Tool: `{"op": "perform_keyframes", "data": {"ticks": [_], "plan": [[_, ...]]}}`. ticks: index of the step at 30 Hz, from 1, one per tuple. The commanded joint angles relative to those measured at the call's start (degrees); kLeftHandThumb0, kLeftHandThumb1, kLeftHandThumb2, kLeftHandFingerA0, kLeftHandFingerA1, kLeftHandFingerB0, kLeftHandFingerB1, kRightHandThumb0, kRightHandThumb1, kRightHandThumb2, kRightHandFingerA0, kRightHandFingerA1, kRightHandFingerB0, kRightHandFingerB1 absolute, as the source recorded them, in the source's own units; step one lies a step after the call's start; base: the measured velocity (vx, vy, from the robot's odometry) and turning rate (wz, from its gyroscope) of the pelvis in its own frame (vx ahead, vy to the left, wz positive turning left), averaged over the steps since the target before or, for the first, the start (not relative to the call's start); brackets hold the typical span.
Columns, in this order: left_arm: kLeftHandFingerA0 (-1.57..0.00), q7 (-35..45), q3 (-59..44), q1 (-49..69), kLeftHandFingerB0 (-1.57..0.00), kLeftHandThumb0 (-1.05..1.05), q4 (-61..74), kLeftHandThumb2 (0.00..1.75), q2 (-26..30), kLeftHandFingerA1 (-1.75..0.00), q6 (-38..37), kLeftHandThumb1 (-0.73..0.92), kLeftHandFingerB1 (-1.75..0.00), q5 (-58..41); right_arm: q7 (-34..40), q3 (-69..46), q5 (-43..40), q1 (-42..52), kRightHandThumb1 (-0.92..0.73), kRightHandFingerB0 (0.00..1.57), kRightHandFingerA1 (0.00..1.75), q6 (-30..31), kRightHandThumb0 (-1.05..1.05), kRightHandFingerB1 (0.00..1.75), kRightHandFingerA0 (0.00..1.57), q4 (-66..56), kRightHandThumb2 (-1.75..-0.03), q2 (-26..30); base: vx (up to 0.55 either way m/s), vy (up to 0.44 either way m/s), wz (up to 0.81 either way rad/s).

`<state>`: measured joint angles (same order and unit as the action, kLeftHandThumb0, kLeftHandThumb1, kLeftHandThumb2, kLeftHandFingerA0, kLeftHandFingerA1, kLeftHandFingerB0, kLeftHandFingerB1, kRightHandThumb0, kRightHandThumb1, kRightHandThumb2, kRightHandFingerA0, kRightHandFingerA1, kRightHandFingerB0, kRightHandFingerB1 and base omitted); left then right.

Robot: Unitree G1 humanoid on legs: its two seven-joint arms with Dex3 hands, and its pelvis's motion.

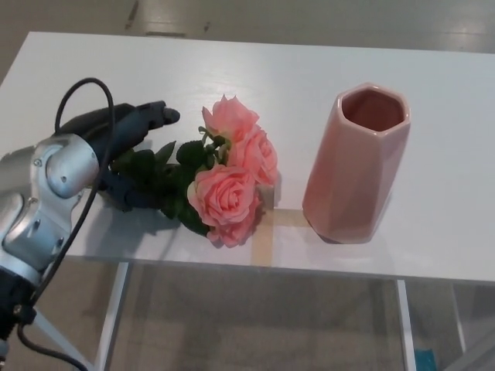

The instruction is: Use the left hand to pick up the rose and then lift and insert it into the pink vase.

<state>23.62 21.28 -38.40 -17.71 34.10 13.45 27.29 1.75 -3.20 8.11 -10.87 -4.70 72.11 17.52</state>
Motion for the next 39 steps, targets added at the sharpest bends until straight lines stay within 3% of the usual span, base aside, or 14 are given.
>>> {"op": "perform_keyframes", "data": {"ticks": [1,7,9,10,11,12,23,24,35,36,37,38,39], "plan": [[0.0,-0.56,0.96,0.69,-0.07,-0.58,-1.77,0.55,-0.87,-0.21,0.11,0.43,-0.25,2.58,-0.6,-0.23,-0.48,0.05,-0.54,0.46,0.6,0.15,-0.38,0.54,0.58,0.44,-0.91,0.67,0.0,0.0,0.0],[0.0,-1.24,0.9,1.04,-0.07,-0.56,-2.34,0.54,-1.61,-0.22,-0.22,0.43,-0.26,3.44,-0.61,-0.05,-0.35,-0.3,-0.54,0.45,0.61,0.45,-0.37,0.54,0.58,0.56,-0.91,0.49,0.0,0.0,0.0],[0.0,-2.28,1.64,1.04,-0.06,-0.53,-3.83,0.75,-2.25,-0.19,-0.85,0.34,-0.29,4.26,-0.71,0.33,-0.02,-0.03,-0.53,0.44,0.61,-0.03,-0.37,0.53,0.57,0.3,-0.91,0.57,0.0,0.0,0.0],[0.0,-2.39,1.69,1.0,-0.06,-0.53,-4.05,0.75,-2.33,-0.19,-0.94,0.34,-0.29,4.38,-0.71,0.36,0.0,-0.01,-0.53,0.44,0.61,-0.06,-0.37,0.53,0.57,0.29,-0.91,0.58,0.0,0.0,0.0],[-0.02,-2.34,1.9,0.58,-0.08,-0.57,-4.4,0.59,-2.49,-0.17,-0.8,0.38,-0.24,4.66,-0.75,0.4,-0.02,-0.1,-0.53,0.43,0.61,-0.05,-0.37,0.53,0.57,0.26,-0.91,0.51,0.0,0.0,0.0],[0.0,-2.21,2.32,-0.21,-0.06,-0.52,-5.04,0.75,-2.84,-0.19,-0.44,0.34,-0.29,5.09,-0.86,0.44,-0.04,-0.22,-0.53,0.43,0.61,-0.06,-0.37,0.53,0.57,0.18,-0.91,0.41,0.0,0.0,0.0],[-0.04,-3.15,3.85,-2.59,-0.04,-0.55,-8.98,0.74,-5.54,-0.15,-0.79,0.36,-0.25,6.91,-1.92,-0.12,-0.66,-1.07,-0.54,0.45,0.6,0.25,-0.36,0.54,0.56,0.12,-0.91,0.14,0.0,0.0,0.0],[-0.04,-3.25,4.09,-2.88,-0.04,-0.55,-9.38,0.74,-5.83,-0.15,-0.76,0.36,-0.25,7.21,-1.96,-0.3,-0.83,-1.18,-0.66,0.56,0.41,0.43,-0.35,0.39,0.62,0.14,-0.59,0.11,0.0,0.0,0.0],[-0.08,-3.96,5.86,-2.34,-0.08,-0.6,-10.04,0.74,-6.93,-0.16,-1.73,0.4,-0.22,8.97,-1.67,0.23,-0.29,-1.5,-0.66,0.55,0.42,0.44,-0.36,0.38,0.62,-0.06,-0.59,0.09,0.0,0.0,0.0],[-0.12,-4.0,6.7,-2.37,-0.11,-0.64,-10.03,0.7,-6.59,-0.18,-2.44,0.41,-0.21,9.78,-1.63,0.23,-0.29,-1.5,-0.66,0.55,0.42,0.43,-0.36,0.38,0.62,-0.04,-0.59,0.1,0.0,0.0,0.0],[-0.06,-4.24,7.43,-2.68,-0.06,-0.58,-10.68,0.71,-6.42,-0.32,-3.42,0.36,-0.29,10.38,-1.7,0.07,-0.46,-1.57,-0.66,0.55,0.42,0.44,-0.36,0.39,0.62,0.02,-0.59,0.18,0.0,0.0,0.0],[-0.16,-4.65,8.08,-2.99,-0.1,-0.51,-11.61,0.68,-6.28,-0.35,-4.7,0.47,-0.36,10.84,-1.72,-0.03,-0.55,-1.63,-0.66,0.56,0.42,0.38,-0.36,0.39,0.62,0.04,-0.59,0.21,0.0,0.0,0.0],[-0.16,-5.04,8.59,-3.25,-0.1,-0.51,-12.48,0.68,-6.17,-0.35,-5.84,0.47,-0.36,11.13,-1.71,-0.06,-0.57,-1.68,-0.66,0.56,0.42,0.3,-0.36,0.39,0.62,0.04,-0.59,0.22,0.0,0.0,0.0]]}}
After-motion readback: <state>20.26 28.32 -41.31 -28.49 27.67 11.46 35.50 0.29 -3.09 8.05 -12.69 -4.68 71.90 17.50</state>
